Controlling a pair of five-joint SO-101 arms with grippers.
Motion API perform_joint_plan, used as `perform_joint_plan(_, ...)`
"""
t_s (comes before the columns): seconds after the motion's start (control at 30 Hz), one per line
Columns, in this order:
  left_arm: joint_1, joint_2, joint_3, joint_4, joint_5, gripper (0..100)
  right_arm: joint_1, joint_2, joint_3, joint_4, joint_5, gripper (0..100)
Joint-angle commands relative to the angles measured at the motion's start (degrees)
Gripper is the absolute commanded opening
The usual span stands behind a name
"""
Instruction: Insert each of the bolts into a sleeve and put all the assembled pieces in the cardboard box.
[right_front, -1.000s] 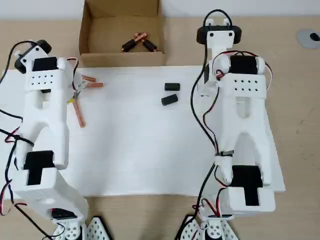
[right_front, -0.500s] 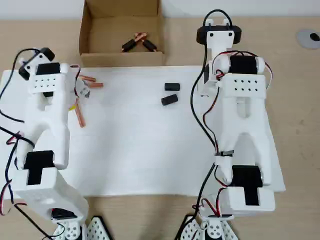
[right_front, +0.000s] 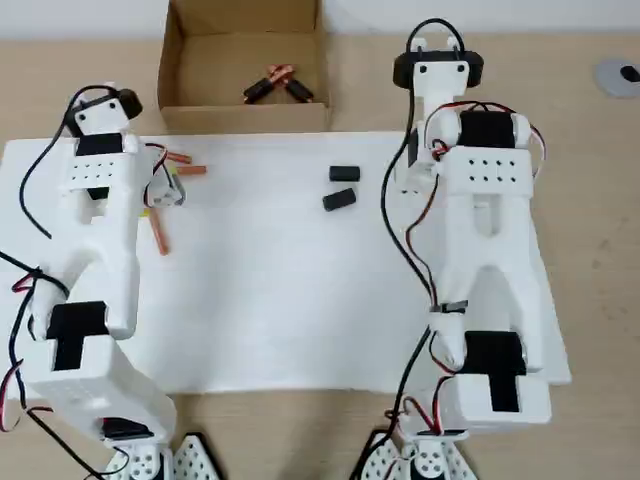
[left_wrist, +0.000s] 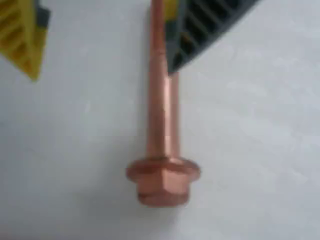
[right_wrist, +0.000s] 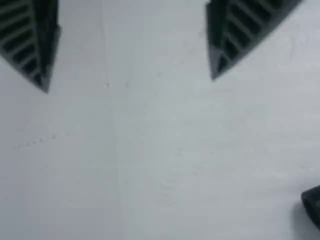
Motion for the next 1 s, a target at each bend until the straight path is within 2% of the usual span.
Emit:
perform_joint_plan(0.0,-2.02,-2.33,-1.41,-0.53,-1.23,18,0.57,-3.21,-0.04,-0.79,-0.26,24.9)
perform_joint_plan(0.2,-4.48,-2.15,-1.32,-0.7,-1.32,18,0.57,-3.21,-0.04,-0.79,-0.26,24.9)
perform_joint_plan(0.57,-3.25,9.1,-6.24,-0.35,-0.88,18,0.57,-3.21,-0.04,-0.79,-0.35,24.9)
perform_joint_plan(0.77,-3.34,10.95,-7.91,-0.62,0.44,18,0.57,-3.21,-0.04,-0.79,-0.26,24.9)
perform_joint_plan(0.97,-3.43,11.12,-10.37,-0.53,0.44,5,0.57,-3.21,-0.04,-0.79,-0.26,24.9)
